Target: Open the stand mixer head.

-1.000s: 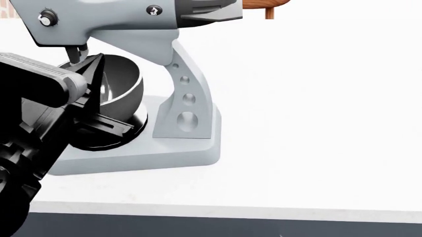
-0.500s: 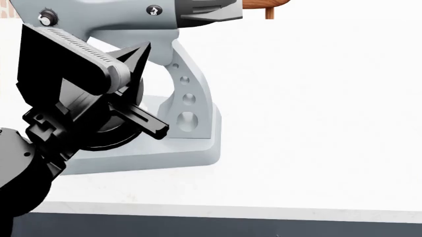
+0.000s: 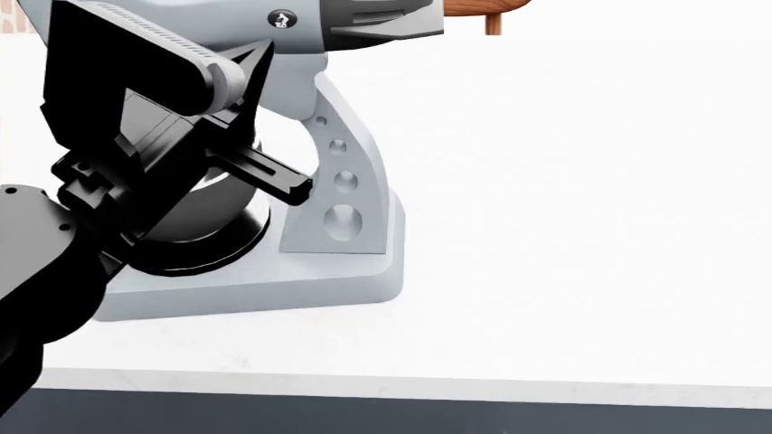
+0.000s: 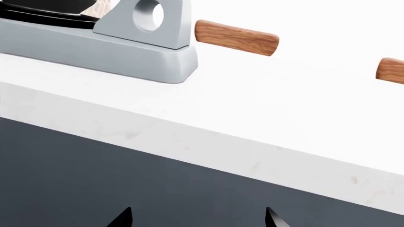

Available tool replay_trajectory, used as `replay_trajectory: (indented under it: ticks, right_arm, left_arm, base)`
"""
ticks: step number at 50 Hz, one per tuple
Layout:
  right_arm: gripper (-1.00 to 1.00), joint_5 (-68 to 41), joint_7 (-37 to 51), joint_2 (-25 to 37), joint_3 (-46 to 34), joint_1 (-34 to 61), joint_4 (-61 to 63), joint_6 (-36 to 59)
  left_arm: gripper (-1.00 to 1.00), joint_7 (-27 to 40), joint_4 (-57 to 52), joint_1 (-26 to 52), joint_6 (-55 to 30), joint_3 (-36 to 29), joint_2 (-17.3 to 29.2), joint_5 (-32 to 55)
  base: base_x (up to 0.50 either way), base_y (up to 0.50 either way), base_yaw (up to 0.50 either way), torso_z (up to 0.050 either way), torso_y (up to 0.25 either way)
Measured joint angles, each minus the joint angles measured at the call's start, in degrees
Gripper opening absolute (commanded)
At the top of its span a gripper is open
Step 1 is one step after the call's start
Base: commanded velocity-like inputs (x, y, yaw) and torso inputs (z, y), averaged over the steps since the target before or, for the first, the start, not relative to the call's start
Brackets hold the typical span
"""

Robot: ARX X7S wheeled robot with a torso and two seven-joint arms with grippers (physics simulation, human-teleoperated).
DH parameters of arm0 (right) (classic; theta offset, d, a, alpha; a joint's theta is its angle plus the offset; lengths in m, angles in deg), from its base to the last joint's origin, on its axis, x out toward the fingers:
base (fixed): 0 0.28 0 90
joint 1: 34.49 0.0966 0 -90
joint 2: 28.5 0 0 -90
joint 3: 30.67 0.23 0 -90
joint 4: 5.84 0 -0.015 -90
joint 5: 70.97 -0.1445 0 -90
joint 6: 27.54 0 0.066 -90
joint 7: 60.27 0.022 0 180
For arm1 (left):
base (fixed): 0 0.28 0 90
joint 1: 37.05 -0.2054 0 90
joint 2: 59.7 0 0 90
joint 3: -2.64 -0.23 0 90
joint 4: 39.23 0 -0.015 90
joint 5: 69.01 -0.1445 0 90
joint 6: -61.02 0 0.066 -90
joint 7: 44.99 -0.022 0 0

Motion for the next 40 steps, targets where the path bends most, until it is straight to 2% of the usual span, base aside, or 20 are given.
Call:
replay_trajectory:
  ticks: [14, 40]
  right_arm:
    - [1.0, 0.0, 0.3, 0.4, -0.6, 0.0, 0.2, -0.1]
    - [1.0, -0.1, 0.9, 1.4, -1.3, -0.4, 1.2, -0.4]
  left_arm:
    - [-1.0, 0.7, -1.5, 1.2, -1.1, -0.2, -0.3, 0.9]
    - [-1.0, 1.2, 1.9, 2.1, -0.3, -0.8, -1.1, 0.8]
  base:
    - [0.0, 0.0, 0.0, 0.0, 0.0]
    - [0.0, 0.0, 0.0, 0.0, 0.0]
